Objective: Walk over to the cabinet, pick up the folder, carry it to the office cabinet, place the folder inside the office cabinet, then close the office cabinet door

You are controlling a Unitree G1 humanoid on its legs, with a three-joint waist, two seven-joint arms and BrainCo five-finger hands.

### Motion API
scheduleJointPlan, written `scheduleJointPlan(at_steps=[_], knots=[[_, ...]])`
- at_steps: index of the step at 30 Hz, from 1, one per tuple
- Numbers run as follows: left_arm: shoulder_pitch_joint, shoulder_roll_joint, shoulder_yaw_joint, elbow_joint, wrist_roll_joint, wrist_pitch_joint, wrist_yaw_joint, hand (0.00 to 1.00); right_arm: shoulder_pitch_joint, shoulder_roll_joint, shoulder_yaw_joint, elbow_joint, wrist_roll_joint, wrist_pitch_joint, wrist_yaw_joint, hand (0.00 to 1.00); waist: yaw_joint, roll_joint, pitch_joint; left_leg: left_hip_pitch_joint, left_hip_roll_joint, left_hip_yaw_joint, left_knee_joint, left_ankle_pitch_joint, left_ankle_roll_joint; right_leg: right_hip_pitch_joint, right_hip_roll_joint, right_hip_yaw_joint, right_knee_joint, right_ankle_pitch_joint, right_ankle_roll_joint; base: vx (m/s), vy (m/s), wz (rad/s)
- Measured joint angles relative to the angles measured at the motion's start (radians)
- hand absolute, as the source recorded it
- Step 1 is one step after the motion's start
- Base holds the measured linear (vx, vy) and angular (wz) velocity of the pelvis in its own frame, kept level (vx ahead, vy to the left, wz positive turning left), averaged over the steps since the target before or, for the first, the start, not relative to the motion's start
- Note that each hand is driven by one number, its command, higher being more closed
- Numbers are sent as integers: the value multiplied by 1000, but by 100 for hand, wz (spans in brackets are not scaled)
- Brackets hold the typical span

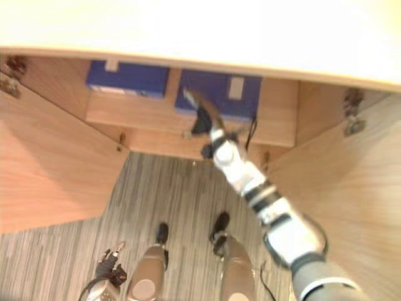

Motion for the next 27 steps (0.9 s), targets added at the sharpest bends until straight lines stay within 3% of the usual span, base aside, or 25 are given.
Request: scheduleJointPlan(at_steps=[2,6,12,15,21,27], knots=[[15,-6,0,22,22,16,0,0,201,62,0,62,1,-3,51,0,-7,1,-43,72,12,24,-44,14,3,76,25,4,-73,21,10,69,32,-16],[21,-20,-3,39,44,27,-3,0,406,100,-4,203,-2,-2,116,0,-25,1,-98,152,6,31,-108,53,13,183,44,4,-192,66,25,22,12,0],[57,-10,-3,72,103,34,-10,0,511,117,-101,326,-48,1,157,0,-32,1,-150,221,-21,31,-175,59,37,298,57,26,-381,174,44,-42,42,-1],[77,9,-3,85,130,44,-11,0,521,154,-204,427,-61,2,154,0,-33,-2,-163,236,-59,34,-182,40,71,354,49,63,-474,236,62,-54,58,-2],[92,24,-1,142,143,61,0,0,589,214,-453,623,-24,21,100,0,-38,0,-196,262,-70,29,-192,32,78,371,40,74,-474,237,64,40,55,1],[91,12,37,155,158,76,11,0,709,236,-903,723,168,42,-4,0,-73,5,-211,330,-54,58,-207,17,70,416,58,97,-474,231,76,116,77,-14]])
